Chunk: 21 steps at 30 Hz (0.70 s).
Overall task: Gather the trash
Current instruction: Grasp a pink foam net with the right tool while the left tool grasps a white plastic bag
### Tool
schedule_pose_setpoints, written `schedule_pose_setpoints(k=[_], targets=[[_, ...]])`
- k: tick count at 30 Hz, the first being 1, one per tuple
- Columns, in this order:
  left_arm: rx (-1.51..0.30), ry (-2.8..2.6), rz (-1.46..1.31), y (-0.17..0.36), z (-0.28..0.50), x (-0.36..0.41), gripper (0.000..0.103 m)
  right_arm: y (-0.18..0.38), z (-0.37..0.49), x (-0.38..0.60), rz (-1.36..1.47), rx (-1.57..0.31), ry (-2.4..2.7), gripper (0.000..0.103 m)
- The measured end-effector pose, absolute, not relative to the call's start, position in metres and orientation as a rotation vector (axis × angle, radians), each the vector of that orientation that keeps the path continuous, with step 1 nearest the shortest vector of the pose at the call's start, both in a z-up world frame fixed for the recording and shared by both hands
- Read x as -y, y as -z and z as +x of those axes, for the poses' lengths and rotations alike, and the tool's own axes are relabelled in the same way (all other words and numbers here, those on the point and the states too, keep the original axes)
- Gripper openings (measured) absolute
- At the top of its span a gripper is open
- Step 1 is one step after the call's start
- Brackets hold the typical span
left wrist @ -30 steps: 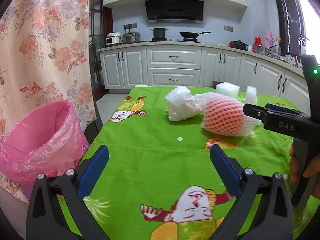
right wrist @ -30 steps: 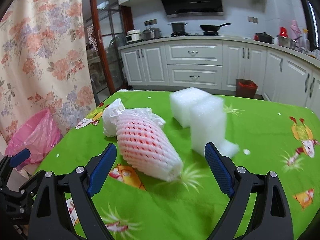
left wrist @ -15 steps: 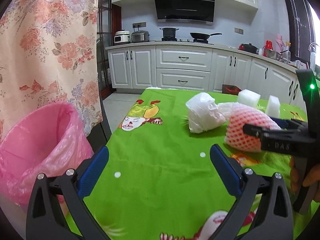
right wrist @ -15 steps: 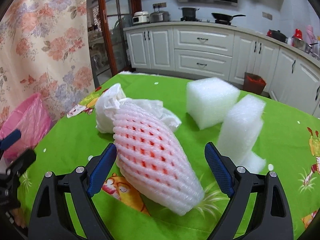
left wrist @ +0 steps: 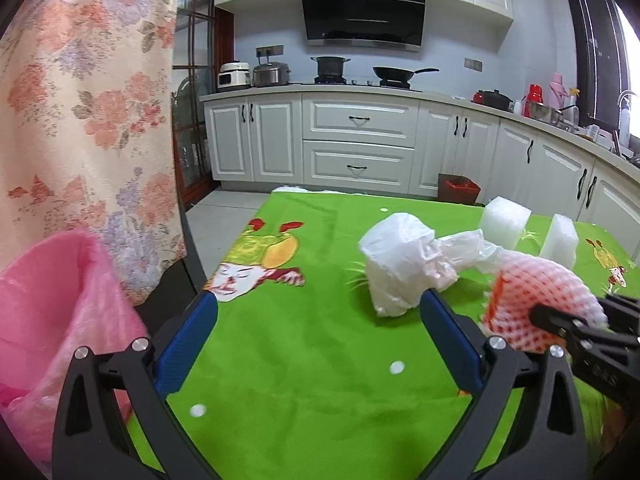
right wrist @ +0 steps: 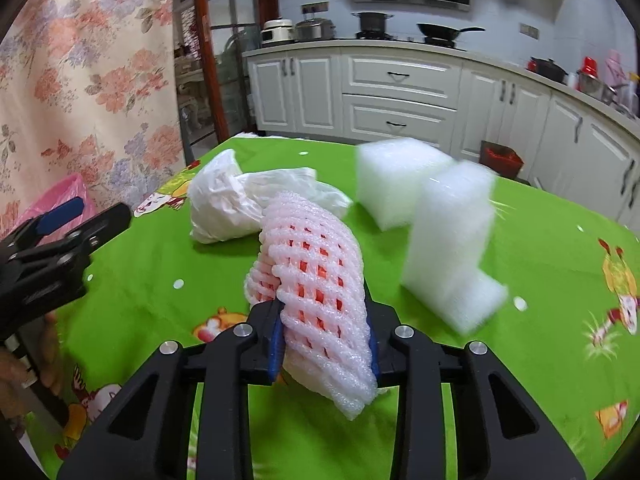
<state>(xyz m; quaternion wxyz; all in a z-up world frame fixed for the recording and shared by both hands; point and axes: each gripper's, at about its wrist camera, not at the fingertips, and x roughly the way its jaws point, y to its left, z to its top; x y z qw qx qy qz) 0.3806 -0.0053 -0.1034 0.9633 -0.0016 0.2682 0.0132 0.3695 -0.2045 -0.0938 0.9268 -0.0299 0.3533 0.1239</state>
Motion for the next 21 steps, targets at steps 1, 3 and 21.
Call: schedule_pose_setpoints(k=[1, 3, 21], targets=[[-0.546, -0.022, -0.002, 0.104, 0.385, 0.009, 0.098, 0.094, 0.366, 0.208, -0.051, -0.723, -0.242, 0.031], [-0.556, -0.015, 0.0, 0.107, 0.394, 0.016, 0.098, 0.093, 0.361, 0.215, -0.037, -0.717, -0.223, 0.031], [-0.642, 0.082, 0.101, 0.117, 0.466, 0.063, 0.098, 0.092, 0.354, 0.22, -0.036, -0.696, -0.149, 0.031]])
